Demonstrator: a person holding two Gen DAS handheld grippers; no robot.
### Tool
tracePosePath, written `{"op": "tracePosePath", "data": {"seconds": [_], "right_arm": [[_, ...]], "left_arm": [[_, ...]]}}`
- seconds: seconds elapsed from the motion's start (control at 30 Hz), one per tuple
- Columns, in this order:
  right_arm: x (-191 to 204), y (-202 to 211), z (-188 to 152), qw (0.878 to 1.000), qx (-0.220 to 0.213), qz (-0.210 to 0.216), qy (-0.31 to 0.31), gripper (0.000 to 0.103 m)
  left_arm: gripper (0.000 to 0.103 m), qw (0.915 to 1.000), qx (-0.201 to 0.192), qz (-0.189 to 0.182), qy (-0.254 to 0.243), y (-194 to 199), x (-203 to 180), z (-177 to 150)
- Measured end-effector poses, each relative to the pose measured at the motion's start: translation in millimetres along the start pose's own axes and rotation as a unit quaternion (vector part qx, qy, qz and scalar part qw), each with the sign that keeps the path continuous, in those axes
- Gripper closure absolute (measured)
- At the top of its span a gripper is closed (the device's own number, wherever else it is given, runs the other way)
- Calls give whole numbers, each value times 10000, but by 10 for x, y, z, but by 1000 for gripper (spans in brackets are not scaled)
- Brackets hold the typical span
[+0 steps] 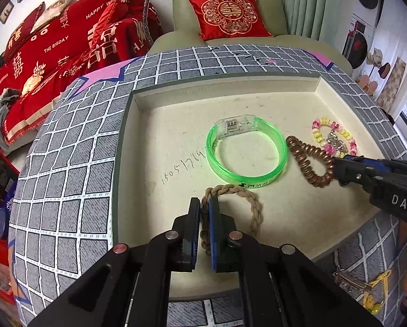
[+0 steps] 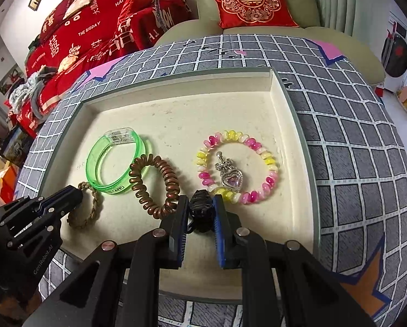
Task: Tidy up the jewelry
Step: 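Lower the clip and rope bracelet into the tray and open both tools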
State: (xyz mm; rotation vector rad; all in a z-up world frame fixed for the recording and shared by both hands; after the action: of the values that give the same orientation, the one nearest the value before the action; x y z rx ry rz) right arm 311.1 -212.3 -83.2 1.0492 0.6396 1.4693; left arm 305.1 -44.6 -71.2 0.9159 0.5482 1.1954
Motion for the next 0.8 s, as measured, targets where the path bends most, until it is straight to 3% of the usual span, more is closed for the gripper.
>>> {"op": "tracePosePath", "data": {"seconds": [0.07,0.13,0.23,0.33,0.5,0.8], "right_arm": [[-10,5,10,10000,-16,3,-48,65],[-32,28,13,9999,-47,32,-117,55],[-65,97,39,9993,-129,236,-260,55],[-102,174,65,9980,-216,391,-444,39],[-158,292,84,9949,-329,611,-733,38],[-137,488,61,9938,-499,639,-765,38]], "left_arm": [[86,9999,-78,91,-66,38,-17,13],[86,9997,-151,126,-110,84,-26,22],[86,9995,-251,132,-134,157,-41,35],[86,9996,-228,137,-104,162,-34,58],[86,9997,-211,122,14,193,2,58],[86,9989,-446,109,-31,321,-52,136]]}}
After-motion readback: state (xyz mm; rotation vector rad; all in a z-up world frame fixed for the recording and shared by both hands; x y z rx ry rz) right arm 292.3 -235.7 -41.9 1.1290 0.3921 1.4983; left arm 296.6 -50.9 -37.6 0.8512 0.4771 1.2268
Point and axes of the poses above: each gripper's, at about its wrist camera, not at the fingertips, and y roughly against the way its jaws point, x to its left, z to its top, the point moved 2 cm from there along -y, roughly the way its jaws point, and after that the axes turned 7 degrees about -y, right-handed, at the moved point
